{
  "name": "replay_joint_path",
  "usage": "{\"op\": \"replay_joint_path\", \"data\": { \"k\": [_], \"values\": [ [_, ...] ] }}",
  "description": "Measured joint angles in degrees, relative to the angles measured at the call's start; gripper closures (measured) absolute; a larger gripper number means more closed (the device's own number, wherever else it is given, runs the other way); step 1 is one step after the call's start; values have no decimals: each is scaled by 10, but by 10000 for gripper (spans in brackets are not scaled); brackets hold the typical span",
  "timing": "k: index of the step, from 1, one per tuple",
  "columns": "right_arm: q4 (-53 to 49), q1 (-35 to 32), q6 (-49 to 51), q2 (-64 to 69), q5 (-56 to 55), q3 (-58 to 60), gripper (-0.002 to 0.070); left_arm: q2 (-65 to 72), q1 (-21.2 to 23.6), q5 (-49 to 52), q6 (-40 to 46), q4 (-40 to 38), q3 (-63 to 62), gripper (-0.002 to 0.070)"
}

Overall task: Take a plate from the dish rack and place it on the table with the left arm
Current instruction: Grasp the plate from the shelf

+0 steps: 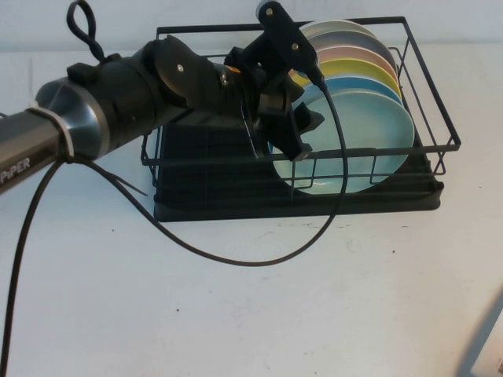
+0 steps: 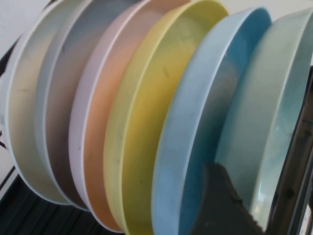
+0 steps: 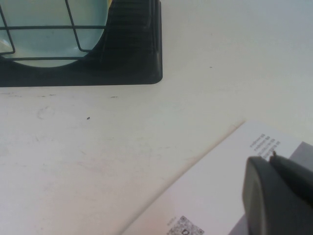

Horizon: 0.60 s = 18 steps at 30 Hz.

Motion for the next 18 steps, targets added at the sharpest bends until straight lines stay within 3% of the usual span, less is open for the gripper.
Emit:
{"op": "replay_joint_path", "data": {
  "k": [18],
  "values": [
    [0, 0, 0, 0, 0, 0, 694, 44, -2, -54, 17, -36, -3, 331]
  ]
}}
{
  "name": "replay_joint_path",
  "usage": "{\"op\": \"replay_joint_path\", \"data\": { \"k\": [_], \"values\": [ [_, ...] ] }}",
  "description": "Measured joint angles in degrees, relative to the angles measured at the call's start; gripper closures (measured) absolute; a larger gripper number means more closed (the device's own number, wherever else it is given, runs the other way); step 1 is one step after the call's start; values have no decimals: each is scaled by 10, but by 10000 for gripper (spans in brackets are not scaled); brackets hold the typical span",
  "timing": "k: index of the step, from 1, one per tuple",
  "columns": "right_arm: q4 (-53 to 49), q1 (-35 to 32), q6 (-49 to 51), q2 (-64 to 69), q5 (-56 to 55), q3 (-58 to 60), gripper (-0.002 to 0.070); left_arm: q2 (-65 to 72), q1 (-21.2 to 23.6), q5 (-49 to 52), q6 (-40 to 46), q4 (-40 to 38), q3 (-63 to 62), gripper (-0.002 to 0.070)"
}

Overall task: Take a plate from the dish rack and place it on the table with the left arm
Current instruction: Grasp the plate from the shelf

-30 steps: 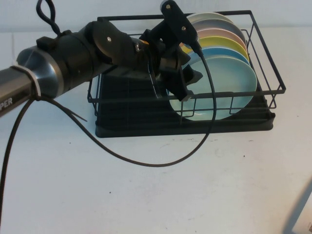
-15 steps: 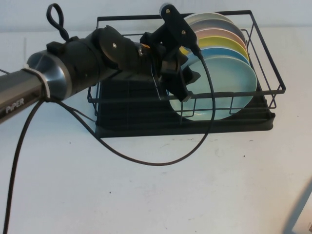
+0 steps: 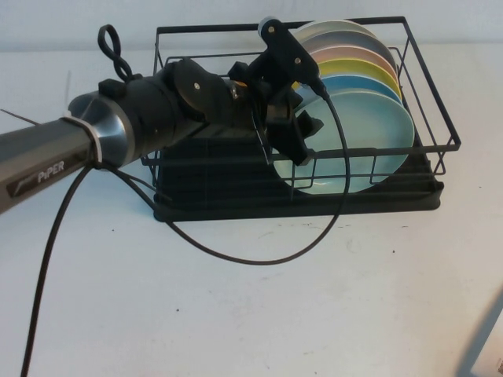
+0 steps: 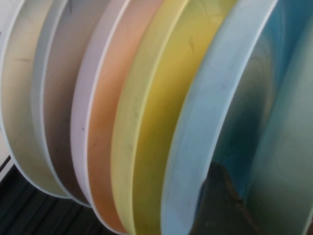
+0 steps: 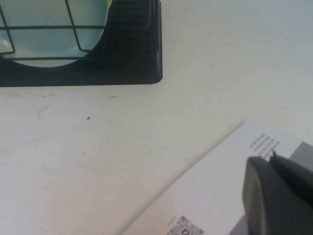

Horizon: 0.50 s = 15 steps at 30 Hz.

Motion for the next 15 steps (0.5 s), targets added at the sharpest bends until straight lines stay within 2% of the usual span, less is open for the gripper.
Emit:
{"op": "replay_joint_path", "data": {
  "k": [3, 5, 7, 11, 15],
  "values": [
    [0, 0, 0, 0, 0, 0, 694, 0, -2, -3, 5, -10, 0, 337],
    [0, 0, 0, 0, 0, 0, 694, 0, -3, -6, 6, -12, -1, 368],
    [0, 0, 0, 0, 0, 0, 694, 0, -3, -10, 7, -15, -1, 424],
    [0, 0, 0, 0, 0, 0, 694, 0, -3, -15, 11, -15, -1, 592],
    [0, 0, 0, 0, 0, 0, 694, 1, -3, -27, 17, -12, -1, 629]
  ]
}}
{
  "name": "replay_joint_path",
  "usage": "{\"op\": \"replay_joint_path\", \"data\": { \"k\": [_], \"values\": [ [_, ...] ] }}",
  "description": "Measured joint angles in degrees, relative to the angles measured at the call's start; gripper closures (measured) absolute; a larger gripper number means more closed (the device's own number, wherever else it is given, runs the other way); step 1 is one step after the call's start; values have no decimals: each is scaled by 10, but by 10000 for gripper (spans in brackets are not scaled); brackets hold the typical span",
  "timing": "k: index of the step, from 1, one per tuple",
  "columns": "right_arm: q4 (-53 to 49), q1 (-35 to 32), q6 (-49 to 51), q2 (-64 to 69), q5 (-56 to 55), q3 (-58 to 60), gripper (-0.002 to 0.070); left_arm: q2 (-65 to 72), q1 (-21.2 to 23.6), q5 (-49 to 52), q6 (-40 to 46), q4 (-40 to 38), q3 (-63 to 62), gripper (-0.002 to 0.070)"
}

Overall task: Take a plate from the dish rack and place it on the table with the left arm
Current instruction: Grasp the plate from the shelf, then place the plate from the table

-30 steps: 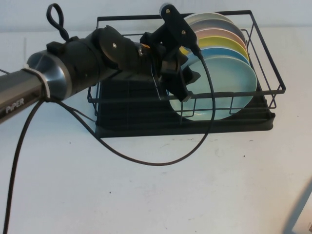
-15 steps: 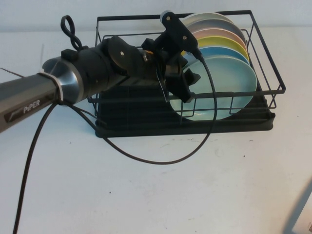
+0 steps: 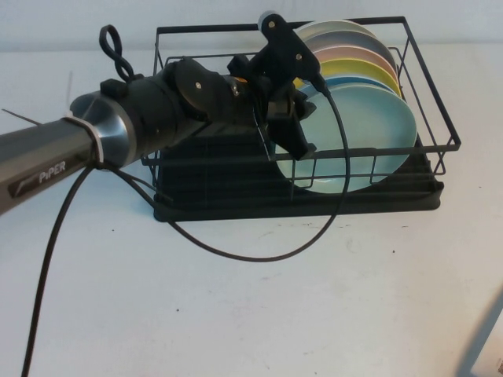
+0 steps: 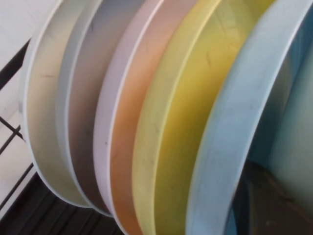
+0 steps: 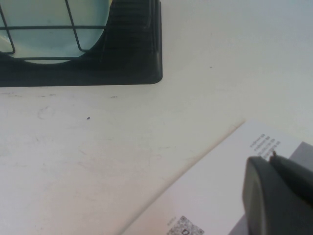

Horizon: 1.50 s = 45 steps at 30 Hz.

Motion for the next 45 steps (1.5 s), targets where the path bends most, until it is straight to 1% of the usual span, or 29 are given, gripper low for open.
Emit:
{"op": "replay_joint_path", "data": {
  "k": [9, 17, 19, 21, 24, 29, 31, 32, 35, 39, 43, 45],
  "values": [
    [0, 0, 0, 0, 0, 0, 694, -38, -1, -2, 8, 4, 0, 631],
    [0, 0, 0, 0, 0, 0, 694, -141, -1, 57, 8, 22, 0, 634],
    [0, 0, 0, 0, 0, 0, 694, -168, -1, 72, -5, 28, 0, 634],
    [0, 0, 0, 0, 0, 0, 694, -193, -1, 88, -45, 37, 0, 634],
    [0, 0, 0, 0, 0, 0, 694, -226, -1, 137, -133, 71, 0, 634],
    [0, 0, 0, 0, 0, 0, 694, -251, -1, 290, -306, 164, -1, 634],
    [0, 0, 0, 0, 0, 0, 694, -250, 3, 354, -369, 186, -1, 634],
    [0, 0, 0, 0, 0, 0, 694, -249, 7, 375, -383, 188, 1, 634],
    [0, 0, 0, 0, 0, 0, 694, -248, 31, 413, -409, 160, 25, 634],
    [0, 0, 0, 0, 0, 0, 694, -248, 86, 416, -412, 66, 87, 634],
    [0, 0, 0, 0, 0, 0, 694, -248, 141, 408, -373, -44, 196, 634],
    [0, 0, 0, 0, 0, 0, 694, -248, 161, 402, -344, -99, 253, 634]
  ]
}}
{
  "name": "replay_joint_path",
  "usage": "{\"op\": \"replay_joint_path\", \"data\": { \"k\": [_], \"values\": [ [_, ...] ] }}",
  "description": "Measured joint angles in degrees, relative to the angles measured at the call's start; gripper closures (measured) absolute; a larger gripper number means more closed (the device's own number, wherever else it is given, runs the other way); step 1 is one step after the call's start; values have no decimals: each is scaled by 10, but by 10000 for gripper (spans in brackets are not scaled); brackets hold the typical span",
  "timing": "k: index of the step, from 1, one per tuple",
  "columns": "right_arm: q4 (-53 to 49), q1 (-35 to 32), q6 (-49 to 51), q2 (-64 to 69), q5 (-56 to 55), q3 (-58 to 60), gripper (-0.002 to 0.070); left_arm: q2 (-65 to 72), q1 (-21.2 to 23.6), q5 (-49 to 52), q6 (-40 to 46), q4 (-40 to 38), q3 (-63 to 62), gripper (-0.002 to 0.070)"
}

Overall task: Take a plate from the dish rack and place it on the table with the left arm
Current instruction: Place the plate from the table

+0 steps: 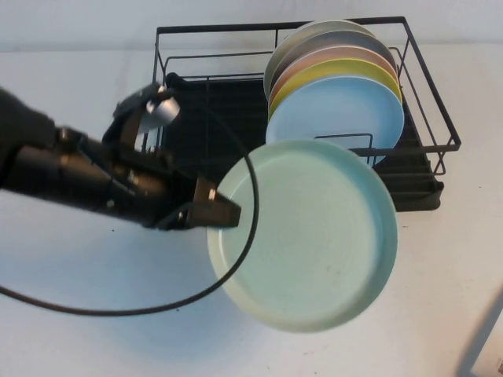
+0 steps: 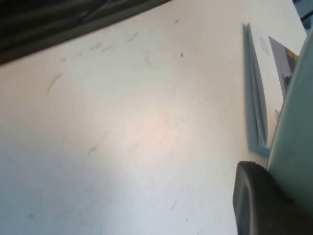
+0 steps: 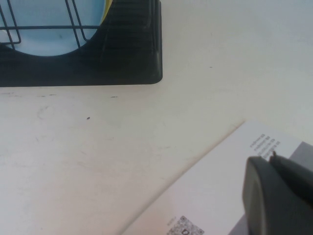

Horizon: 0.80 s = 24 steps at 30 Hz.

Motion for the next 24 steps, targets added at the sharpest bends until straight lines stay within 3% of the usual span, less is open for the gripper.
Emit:
{"op": "replay_joint_path", "data": {
  "k": [9, 16, 24],
  "values": [
    [0, 0, 0, 0, 0, 0, 694, 10, 22, -116, 116, -100, 194, 634],
    [0, 0, 0, 0, 0, 0, 694, 57, 22, -169, 190, -191, 201, 634],
    [0, 0, 0, 0, 0, 0, 694, 121, 23, -196, 200, -224, 201, 616]
  ]
}}
